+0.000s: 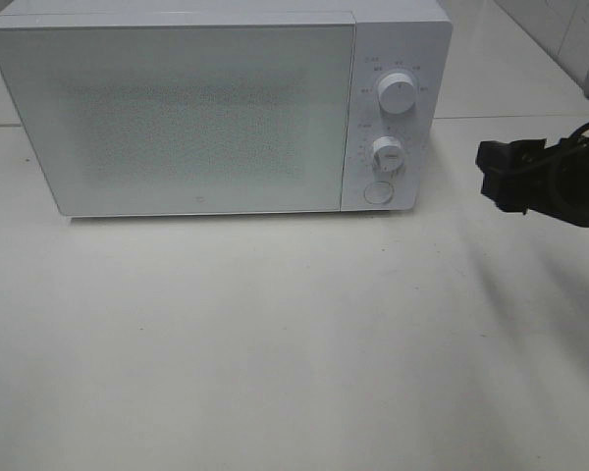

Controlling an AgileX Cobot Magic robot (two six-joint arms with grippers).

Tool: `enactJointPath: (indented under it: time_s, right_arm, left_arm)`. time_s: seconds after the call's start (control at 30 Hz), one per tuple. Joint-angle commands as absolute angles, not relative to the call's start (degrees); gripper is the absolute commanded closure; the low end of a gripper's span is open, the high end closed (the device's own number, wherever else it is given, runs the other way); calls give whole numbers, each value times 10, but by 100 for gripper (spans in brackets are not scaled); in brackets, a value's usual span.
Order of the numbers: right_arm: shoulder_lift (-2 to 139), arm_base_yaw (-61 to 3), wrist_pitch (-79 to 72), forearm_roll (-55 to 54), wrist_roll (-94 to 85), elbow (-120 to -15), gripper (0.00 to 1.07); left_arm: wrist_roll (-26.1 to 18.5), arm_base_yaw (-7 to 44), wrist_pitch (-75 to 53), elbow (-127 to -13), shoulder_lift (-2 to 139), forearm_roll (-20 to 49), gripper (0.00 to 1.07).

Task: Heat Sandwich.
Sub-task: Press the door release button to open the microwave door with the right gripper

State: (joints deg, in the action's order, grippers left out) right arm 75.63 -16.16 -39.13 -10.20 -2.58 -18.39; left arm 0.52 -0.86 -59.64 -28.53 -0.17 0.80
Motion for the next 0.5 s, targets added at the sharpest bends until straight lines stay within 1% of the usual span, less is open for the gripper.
enactJointPath:
  time_s: [0.03, 0.07, 0.13, 0.17, 0.27, 0.33, 0.37, 0.47, 0.5]
  right_arm:
    - [772, -191, -423, -135, -56, -183, 32]
    - [791, -216, -438, -156, -70, -183, 32]
    - [807, -237, -454, -176, -84, -183, 32]
    - [807, -237, -454, -176, -84, -183, 32]
    - [844, -284, -490, -235, -110, -183, 32]
    - [852, -293, -497, -248, -115, -183, 32]
    - [870, -316, -519, -277, -120, -183, 32]
    - [897, -348, -539, -316, -129, -187, 32]
    - [897, -348, -539, -316, -129, -187, 32]
  left_arm:
    - [7, -7, -594, -284, -15, 9, 10]
    - [7, -7, -594, -284, -15, 9, 10]
    - [7, -7, -594, -284, -15, 9, 10]
    - [7, -7, -594, -284, -15, 9, 10]
    - [7, -7, -594, -284, -15, 9, 10]
    - [7, -7, -594, -284, -15, 9, 10]
    - [7, -7, -594, -284, -15, 9, 10]
    - [7, -7, -594, -284, -15, 9, 10]
    - [7, -7, -594, -284, -15, 9, 10]
